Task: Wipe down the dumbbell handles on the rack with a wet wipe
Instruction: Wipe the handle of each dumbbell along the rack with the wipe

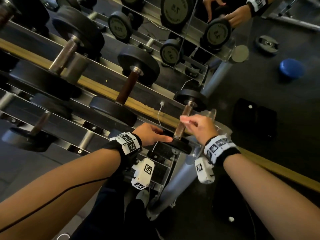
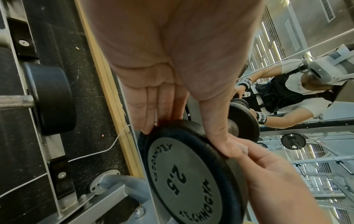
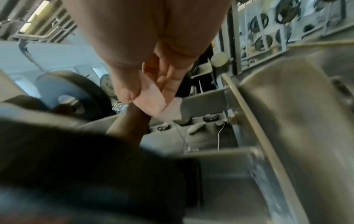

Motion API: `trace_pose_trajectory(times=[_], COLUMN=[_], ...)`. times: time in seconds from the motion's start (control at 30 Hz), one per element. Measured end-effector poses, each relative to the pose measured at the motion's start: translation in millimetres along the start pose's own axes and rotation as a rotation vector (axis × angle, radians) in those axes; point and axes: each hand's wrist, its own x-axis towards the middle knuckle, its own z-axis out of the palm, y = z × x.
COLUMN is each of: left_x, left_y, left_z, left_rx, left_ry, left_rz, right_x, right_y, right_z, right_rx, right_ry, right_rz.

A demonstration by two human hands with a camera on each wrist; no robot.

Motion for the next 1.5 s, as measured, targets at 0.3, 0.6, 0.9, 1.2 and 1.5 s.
trace_pose_trajectory(times=[0.3, 0.6, 0.9, 1.2, 1.5], left_x=[-2, -4, 0, -1, 0], left_y=[-10, -17, -21, -20, -18], left_z=[6, 14, 15, 14, 12], left_rx=[-0.080, -0.107, -0.115, -0.139, -0.147], left_ry=[0.052, 0.105, 0.108, 0.097, 0.070], left_rz=[0.051, 0.118, 0.129, 0.128, 0.123], right_x=[-8, 5, 13, -5, 15], right_y=[-10, -10, -21, -7, -6], right_z=[-26, -12, -31, -7, -25], right_rx=[0.182, -0.008, -0.023, 0.024, 0.083], right_ry=[-0.039, 0.020, -0.083, -0.145, 0.099], right_rz=[0.073, 0.064, 0.067, 0.007, 0.010])
